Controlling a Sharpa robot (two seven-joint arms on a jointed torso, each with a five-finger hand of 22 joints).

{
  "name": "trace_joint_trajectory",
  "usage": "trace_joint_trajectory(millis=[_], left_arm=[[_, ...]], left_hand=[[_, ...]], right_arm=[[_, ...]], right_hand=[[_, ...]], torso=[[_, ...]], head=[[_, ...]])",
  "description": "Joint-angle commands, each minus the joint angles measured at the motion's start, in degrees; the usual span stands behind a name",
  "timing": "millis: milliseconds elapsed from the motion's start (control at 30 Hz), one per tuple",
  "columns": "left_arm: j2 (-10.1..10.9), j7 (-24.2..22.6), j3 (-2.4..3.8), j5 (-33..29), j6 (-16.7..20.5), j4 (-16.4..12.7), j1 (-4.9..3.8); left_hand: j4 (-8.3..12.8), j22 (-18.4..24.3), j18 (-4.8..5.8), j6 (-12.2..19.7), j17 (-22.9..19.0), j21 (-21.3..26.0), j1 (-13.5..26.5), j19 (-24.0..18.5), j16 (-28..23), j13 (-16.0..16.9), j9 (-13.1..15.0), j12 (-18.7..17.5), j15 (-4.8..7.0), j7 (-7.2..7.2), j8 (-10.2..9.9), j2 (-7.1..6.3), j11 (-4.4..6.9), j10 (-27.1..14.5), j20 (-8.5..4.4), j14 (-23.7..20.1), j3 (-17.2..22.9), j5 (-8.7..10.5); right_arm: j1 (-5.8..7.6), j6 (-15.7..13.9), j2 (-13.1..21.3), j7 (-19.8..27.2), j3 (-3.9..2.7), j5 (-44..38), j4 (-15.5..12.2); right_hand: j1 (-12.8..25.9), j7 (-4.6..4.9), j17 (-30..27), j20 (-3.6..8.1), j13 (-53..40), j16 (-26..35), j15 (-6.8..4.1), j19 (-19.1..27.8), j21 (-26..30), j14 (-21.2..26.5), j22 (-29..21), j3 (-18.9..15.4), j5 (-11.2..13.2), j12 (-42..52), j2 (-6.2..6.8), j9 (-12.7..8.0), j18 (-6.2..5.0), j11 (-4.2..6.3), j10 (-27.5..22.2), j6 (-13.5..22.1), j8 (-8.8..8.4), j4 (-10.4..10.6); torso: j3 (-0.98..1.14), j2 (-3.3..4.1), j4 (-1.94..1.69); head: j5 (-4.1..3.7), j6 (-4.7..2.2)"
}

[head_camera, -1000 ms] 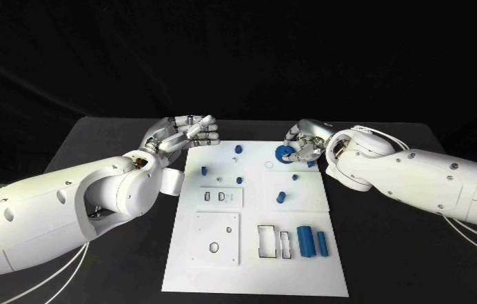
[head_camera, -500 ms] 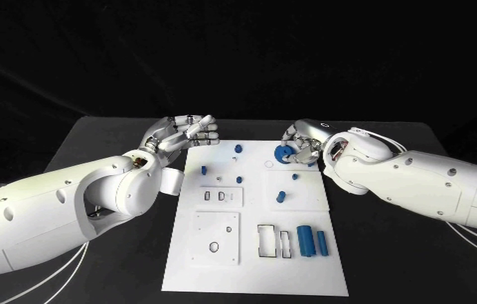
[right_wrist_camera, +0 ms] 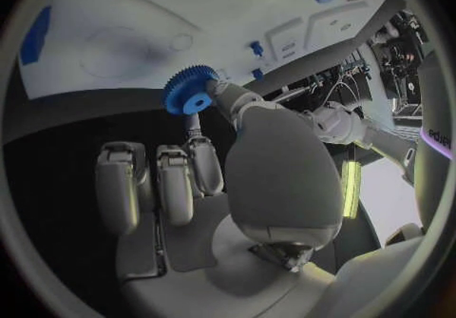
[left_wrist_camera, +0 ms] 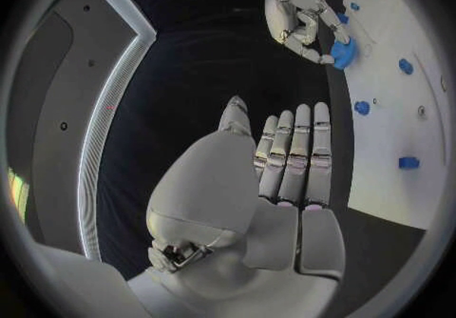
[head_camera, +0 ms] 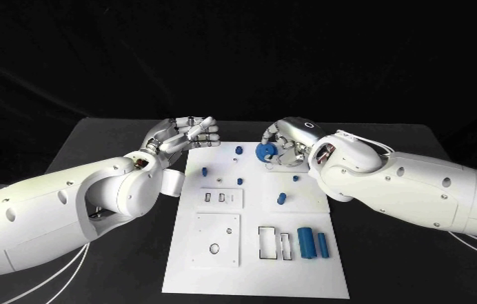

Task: Assemble the parts on the task board

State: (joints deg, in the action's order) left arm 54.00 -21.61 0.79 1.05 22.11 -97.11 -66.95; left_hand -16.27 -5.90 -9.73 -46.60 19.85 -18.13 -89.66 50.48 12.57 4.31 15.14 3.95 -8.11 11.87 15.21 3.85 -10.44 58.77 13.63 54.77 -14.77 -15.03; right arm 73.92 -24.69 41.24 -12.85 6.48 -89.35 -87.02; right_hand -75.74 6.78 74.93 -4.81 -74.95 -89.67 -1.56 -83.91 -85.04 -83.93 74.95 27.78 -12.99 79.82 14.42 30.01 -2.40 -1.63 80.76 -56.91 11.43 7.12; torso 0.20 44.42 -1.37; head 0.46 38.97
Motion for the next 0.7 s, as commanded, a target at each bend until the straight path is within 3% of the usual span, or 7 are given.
trace_joint_trajectory(millis=[33, 200, 367, 700], left_arm=[[-0.22, -0.25, 0.04, -0.13, -1.14, -0.09, -0.09], [-0.31, -0.34, 0.04, -0.13, -1.16, -0.09, -0.09], [-0.29, -0.44, 0.05, -0.13, -1.04, -0.08, -0.09], [-0.40, -0.44, 0.05, -0.13, -1.10, -0.17, -0.10]], left_hand=[[-0.06, 0.08, -0.40, 0.55, 0.09, 0.34, 0.16, -0.28, -0.33, -0.02, 0.09, -0.19, -0.05, 0.69, -0.33, 0.63, -0.05, -0.54, 0.31, -0.52, -0.44, 0.24], [-0.06, 0.09, -0.40, 0.57, 0.11, 0.35, 0.17, -0.29, -0.36, -0.02, 0.10, -0.19, -0.06, 0.70, -0.34, 0.64, -0.06, -0.56, 0.31, -0.55, -0.46, 0.27], [-0.06, 0.09, -0.40, 0.58, 0.12, 0.36, 0.18, -0.30, -0.37, -0.02, 0.11, -0.20, -0.07, 0.71, -0.34, 0.65, -0.07, -0.57, 0.32, -0.56, -0.48, 0.28], [-0.05, 0.10, -0.39, 0.60, 0.14, 0.37, 0.18, -0.32, -0.40, -0.02, 0.13, -0.19, -0.08, 0.71, -0.34, 0.67, -0.07, -0.59, 0.33, -0.58, -0.51, 0.30]], right_arm=[[0.11, -2.53, -1.51, -1.79, 0.01, -5.88, -0.63], [0.17, -2.91, -4.14, -2.79, 0.12, -7.43, 0.02], [0.02, -2.74, -6.77, -2.98, 0.38, -7.86, 1.67], [-1.59, -1.64, -11.35, -2.56, 0.74, -7.73, 6.02]], right_hand=[[0.53, -0.75, 15.07, 0.40, -3.68, -0.33, -0.42, -2.02, -0.40, -6.07, 10.36, 0.53, -0.26, 0.35, -0.06, 0.73, 0.86, 0.01, 0.33, -1.21, 0.12, -0.06], [0.56, -0.75, 15.07, 0.41, -3.77, -0.33, -0.42, -2.11, -0.50, -6.07, 10.46, 0.57, -0.27, 0.42, -0.05, 0.73, 0.89, 0.01, 0.40, -1.21, 0.12, -0.07], [0.57, -0.75, 15.07, 0.41, -3.76, -0.33, -0.42, -2.17, -0.56, -6.07, 10.53, 0.60, -0.27, 0.42, -0.04, 0.73, 0.91, 0.02, 0.40, -1.22, 0.11, -0.08], [0.76, -0.73, 15.07, 0.42, -3.77, -0.33, -0.43, -2.17, -0.56, -6.07, 10.53, 0.69, -0.23, 0.42, 0.01, 0.72, 0.91, 0.00, 0.42, -1.18, 0.06, -0.07]], torso=[[-0.04, 0.09, -0.15], [-0.15, 0.13, -0.32], [-0.07, 0.16, -0.08], [-0.05, 0.18, -0.19]], head=[[-0.12, -0.01], [-0.08, 0.07], [0.24, 0.13], [0.36, 0.35]])
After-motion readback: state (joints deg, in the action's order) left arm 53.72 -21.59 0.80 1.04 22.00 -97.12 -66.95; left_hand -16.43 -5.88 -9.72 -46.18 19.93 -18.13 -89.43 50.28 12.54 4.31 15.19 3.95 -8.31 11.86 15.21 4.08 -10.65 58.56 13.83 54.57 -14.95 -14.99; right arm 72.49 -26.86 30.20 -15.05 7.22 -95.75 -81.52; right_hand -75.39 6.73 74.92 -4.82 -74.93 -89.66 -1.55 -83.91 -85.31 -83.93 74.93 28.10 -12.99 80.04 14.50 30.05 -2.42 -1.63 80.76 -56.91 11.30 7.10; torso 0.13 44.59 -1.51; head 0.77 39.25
